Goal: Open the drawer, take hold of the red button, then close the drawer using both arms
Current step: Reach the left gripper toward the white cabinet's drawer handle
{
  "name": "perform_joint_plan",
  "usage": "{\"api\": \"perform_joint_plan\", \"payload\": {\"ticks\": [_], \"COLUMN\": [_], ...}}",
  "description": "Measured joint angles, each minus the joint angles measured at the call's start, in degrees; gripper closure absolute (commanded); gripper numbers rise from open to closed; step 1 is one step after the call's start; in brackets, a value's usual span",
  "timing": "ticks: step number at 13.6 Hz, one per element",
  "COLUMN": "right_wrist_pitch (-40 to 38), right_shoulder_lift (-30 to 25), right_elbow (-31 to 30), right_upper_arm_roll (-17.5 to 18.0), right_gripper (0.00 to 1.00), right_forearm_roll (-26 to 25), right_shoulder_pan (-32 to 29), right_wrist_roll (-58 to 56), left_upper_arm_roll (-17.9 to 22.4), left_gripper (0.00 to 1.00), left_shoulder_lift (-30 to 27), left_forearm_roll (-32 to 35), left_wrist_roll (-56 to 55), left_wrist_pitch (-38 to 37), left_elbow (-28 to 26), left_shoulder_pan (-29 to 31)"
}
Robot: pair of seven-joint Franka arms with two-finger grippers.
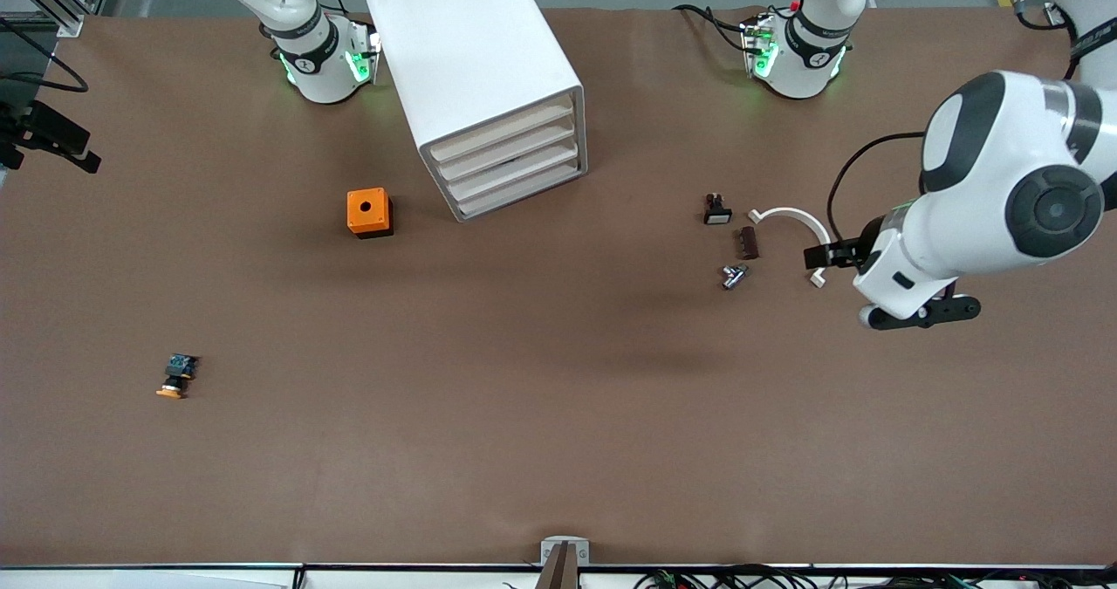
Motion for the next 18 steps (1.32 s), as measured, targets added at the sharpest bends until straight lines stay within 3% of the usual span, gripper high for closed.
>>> {"api": "perform_joint_plan", "payload": {"ticks": [7,14,18], "right_wrist_pitch": [0.00,0.00,0.00], "right_shoulder_lift": [-0.03,-0.26,-0.32], "right_elbow": [-0.03,-0.06,-0.07], "right_upper_arm_roll": [0.00,-0.01,-0.01], "right_gripper": [0.00,0.00,0.00], "right_forearm_roll": [0.00,0.00,0.00], "right_shoulder_pan": [-0.01,-0.02,-0.02], "right_wrist_roll": [0.00,0.00,0.00], "left_upper_arm_roll": [-0.12,-0.35,-0.34], "left_gripper": [0.00,0.00,0.00], "left_shoulder_lift": [8.21,16.37,19.69], "left_forearm_roll": [-12.20,-15.95,-23.00], "left_wrist_roll": [-23.52,-54.57,-72.13], "left_wrist_pitch": [0.23,5.24,6.94], "left_elbow": [2.01,2.37,2.48], "left_shoulder_pan": [-3.59,-14.97,-20.25]}}
